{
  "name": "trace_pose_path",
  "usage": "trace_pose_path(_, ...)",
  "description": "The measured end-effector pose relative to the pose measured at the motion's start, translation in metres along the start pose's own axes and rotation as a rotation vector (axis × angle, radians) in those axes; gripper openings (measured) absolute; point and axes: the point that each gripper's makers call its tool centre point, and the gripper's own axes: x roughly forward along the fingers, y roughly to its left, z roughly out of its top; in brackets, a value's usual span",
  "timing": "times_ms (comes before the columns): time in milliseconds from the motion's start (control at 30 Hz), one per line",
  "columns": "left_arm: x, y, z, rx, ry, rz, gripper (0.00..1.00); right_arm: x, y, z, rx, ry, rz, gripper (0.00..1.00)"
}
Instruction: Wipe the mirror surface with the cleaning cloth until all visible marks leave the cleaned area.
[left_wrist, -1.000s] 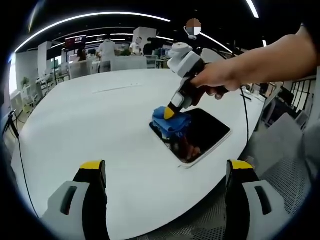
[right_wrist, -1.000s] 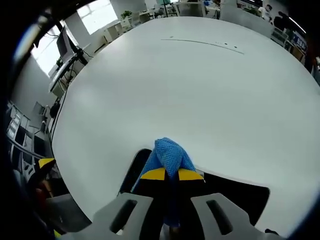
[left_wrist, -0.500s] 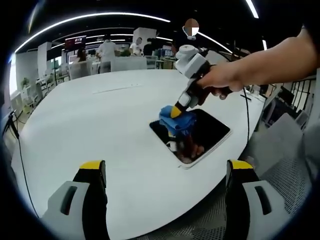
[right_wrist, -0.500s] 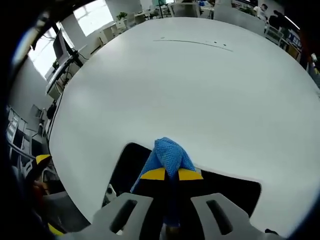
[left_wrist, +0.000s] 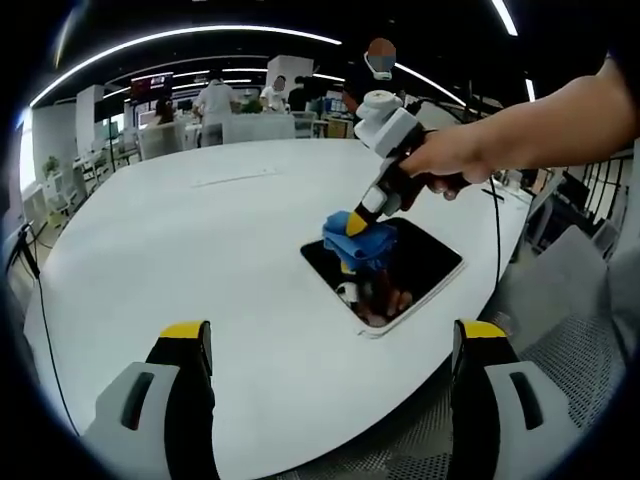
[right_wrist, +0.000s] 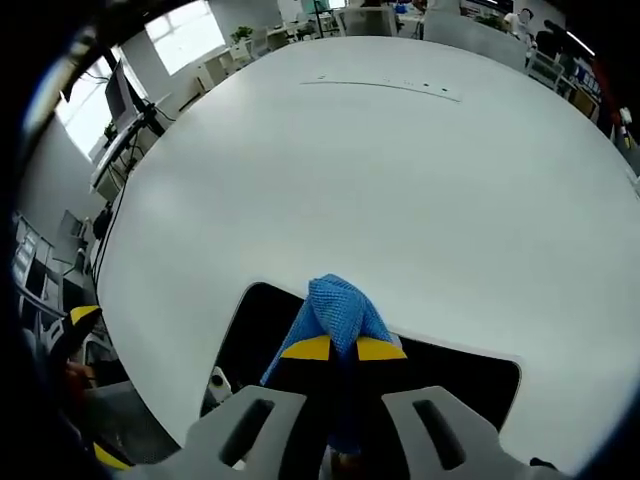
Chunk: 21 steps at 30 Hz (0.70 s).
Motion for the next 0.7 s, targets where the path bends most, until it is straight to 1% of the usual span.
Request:
trace_pose_path(67,0.001,0.0,0.001,0.006,-0.004,0.002,0.99,-0.001,0.001,-0.002,-0.005,0.004,-0.004,0.01)
trace_pose_path(233,0.001,0.0,0.0,0.005,-0.002,-0.001,0.99,0.003,-0.001,-0.005,0.022,0.024,0.008,0.01)
trace_pose_path(400,0.0,0.0,0.001,0.007,-0.004,-0.001,0.99,-0.009,0.008,-0.019,0.023,0.037,0.016,0.0)
trace_pose_path(633,0.0,0.001,0.001,0.006,-0.006,0.007,0.99,-0.004,0.009,-0.024,0.021,0.049,0.02,0.0)
trace_pose_path(700,-0.001,0.001,0.001,0.007,-0.007,0.007,0.99,-0.01,0.013,-0.03,0.025,0.053,0.023,0.0)
